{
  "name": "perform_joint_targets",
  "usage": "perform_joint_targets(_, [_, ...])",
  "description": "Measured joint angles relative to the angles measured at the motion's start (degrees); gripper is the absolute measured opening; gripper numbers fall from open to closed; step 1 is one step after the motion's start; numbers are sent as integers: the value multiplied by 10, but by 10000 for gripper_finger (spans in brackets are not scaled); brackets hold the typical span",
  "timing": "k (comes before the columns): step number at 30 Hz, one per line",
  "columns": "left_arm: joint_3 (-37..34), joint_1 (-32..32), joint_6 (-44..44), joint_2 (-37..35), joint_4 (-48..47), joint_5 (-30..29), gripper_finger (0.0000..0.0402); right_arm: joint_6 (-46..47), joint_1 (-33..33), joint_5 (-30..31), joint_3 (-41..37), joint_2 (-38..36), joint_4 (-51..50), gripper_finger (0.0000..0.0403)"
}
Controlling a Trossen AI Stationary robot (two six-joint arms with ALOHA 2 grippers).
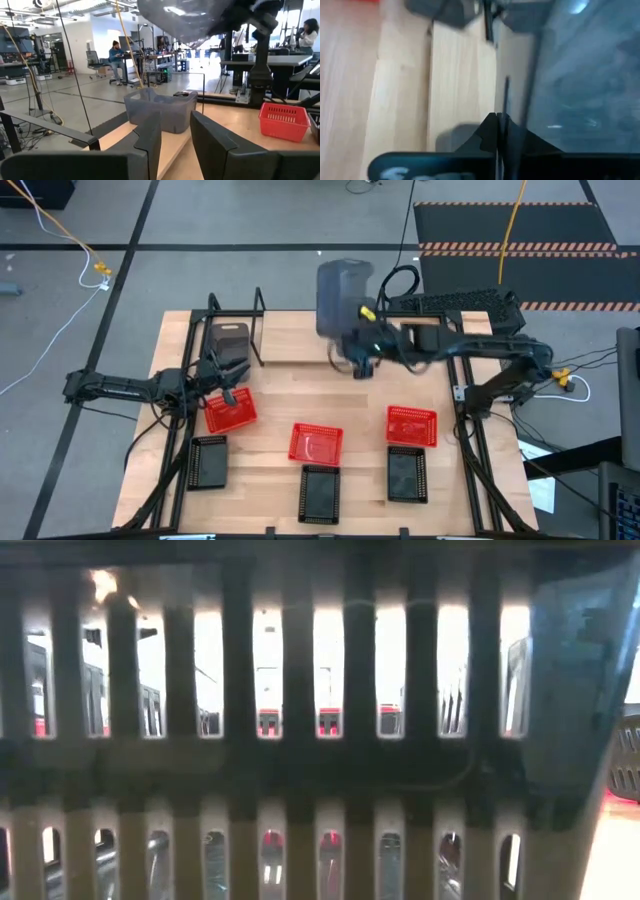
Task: Stack baskets on shelf by color
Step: Stack the bottom transparent black bin on top of the transparent black bin on the shelf
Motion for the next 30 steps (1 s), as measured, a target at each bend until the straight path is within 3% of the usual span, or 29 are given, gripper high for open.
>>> perform_joint_targets(5, [0, 1, -1, 1, 5, 0, 106, 44, -86, -65, 122, 83, -149, 1])
perform_joint_targets(10, [0, 6, -7, 3, 5, 0, 106, 51, -152, -142, 180, 167, -239, 0])
perform_joint_targets(19, [0, 9, -2, 3, -2, 0, 106, 52, -168, -154, 182, 228, -354, 0])
perform_joint_targets(30, [0, 8, -3, 3, -7, -5, 106, 52, -167, -196, 182, 227, -354, 0])
